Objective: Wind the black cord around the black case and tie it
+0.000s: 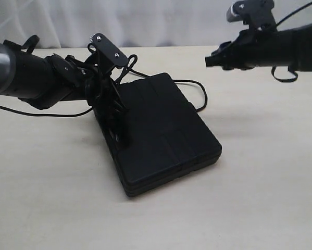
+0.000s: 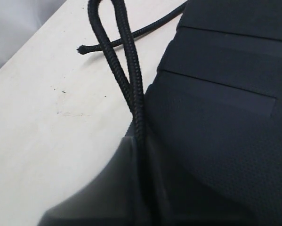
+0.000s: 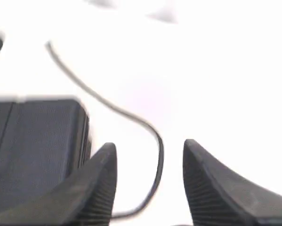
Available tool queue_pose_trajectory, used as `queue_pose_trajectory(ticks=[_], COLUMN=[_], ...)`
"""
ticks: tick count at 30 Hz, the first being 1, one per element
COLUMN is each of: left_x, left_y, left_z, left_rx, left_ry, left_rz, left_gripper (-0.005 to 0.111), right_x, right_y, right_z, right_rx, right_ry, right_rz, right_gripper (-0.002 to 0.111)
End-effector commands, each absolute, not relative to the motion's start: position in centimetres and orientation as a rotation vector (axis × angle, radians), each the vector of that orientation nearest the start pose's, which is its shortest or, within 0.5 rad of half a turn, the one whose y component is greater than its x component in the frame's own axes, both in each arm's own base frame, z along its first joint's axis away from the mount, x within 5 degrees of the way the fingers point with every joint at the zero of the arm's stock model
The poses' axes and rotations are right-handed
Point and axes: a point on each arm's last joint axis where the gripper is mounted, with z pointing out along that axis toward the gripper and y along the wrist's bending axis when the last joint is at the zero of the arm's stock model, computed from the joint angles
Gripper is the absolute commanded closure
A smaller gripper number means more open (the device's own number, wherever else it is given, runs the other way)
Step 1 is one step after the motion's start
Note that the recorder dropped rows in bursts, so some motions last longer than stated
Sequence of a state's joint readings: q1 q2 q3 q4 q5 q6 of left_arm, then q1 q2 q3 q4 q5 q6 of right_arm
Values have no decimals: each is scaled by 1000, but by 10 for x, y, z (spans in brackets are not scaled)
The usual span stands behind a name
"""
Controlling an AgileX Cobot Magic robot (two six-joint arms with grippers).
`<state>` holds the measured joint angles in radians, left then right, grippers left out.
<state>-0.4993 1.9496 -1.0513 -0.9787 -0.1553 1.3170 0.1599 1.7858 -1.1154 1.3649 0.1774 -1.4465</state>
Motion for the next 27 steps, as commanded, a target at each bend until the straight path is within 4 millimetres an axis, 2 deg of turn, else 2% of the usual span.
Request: queue_pose_trajectory(ticks=[1, 2, 5, 6, 8, 10, 13, 16, 20, 23, 27], left_x=[355, 355, 355, 355, 355, 355, 355, 355, 355, 355, 355], left_y=[-177, -178, -177, -177, -177, -177, -178, -178, -178, -178, -178], left_z=[146, 146, 146, 146, 146, 146, 147, 146, 147, 146, 146], left_rx=[854, 855, 854, 853, 853, 865, 891, 892, 895, 902, 902], left_ry=[2111, 2111, 2111, 2110, 2110, 2103, 2091, 2092, 2091, 2088, 2088], left_rz=[78, 76, 77, 79, 79, 84, 92, 90, 90, 91, 91], left_gripper=[107, 107, 107, 107, 107, 107, 107, 107, 107, 107, 107], right_x=[428, 445, 469, 477, 488, 495, 503, 510, 517, 519, 518], right_y=[81, 77, 71, 71, 76, 84, 96, 101, 99, 97, 101], right_z=[215, 205, 188, 184, 176, 171, 165, 152, 136, 127, 114], right_rx=[-279, -287, -358, -386, -452, -521, -647, -684, -600, -571, -649], right_ry=[2353, 2509, 2756, 2792, 2850, 2843, 2739, 2689, 2690, 2697, 2707], right_rz=[401, 310, 66, 41, 96, 188, 297, 215, 80, 60, 98], right_gripper=[65, 65, 65, 65, 65, 65, 65, 65, 65, 65, 65])
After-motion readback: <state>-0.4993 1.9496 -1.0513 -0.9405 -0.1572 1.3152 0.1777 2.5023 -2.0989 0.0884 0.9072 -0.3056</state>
